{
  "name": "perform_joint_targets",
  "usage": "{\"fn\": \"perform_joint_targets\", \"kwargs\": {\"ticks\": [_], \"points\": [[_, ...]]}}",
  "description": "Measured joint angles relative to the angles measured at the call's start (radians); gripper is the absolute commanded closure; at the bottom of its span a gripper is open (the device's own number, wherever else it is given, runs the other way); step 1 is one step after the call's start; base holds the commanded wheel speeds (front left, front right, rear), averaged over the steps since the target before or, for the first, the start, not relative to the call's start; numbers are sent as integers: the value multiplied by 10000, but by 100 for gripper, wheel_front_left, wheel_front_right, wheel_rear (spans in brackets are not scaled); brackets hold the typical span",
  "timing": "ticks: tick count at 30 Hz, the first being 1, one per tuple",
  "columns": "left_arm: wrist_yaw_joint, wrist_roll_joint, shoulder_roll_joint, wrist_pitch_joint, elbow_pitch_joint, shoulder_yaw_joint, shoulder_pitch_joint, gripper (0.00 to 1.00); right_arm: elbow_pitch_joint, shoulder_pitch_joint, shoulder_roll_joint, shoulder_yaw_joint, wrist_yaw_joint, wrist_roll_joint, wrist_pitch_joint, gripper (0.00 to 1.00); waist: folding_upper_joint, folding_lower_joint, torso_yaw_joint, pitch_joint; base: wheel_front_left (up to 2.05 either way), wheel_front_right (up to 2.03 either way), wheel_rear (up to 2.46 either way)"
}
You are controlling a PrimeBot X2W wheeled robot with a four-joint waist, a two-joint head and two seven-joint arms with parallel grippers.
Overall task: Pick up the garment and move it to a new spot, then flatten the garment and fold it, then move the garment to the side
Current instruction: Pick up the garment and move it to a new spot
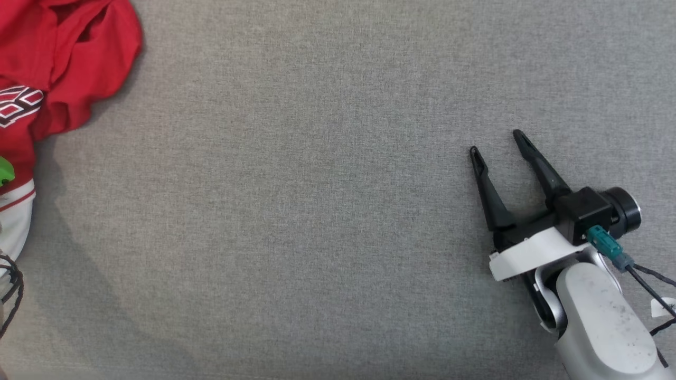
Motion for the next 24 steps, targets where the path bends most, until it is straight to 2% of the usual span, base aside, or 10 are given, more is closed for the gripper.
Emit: {"fn": "perform_joint_targets", "kwargs": {"ticks": [6,12,17,24], "points": [[-433,138,230,-953,-497,-199,-8,100,385,640,401,-90,0,92,71,0,0,0,-26,-875,0,0,0],[-940,236,320,-1122,-1592,-487,15,100,568,1228,757,-224,0,169,75,0,0,0,-79,-1832,0,0,0],[-1198,-107,328,-374,-3308,-711,253,100,612,1596,959,-414,0,201,75,0,0,0,-172,-2547,0,0,0],[-1223,-1083,508,1457,-7296,-754,1425,100,606,1901,1175,-587,0,255,77,0,0,0,-530,-3182,0,0,0]]}}
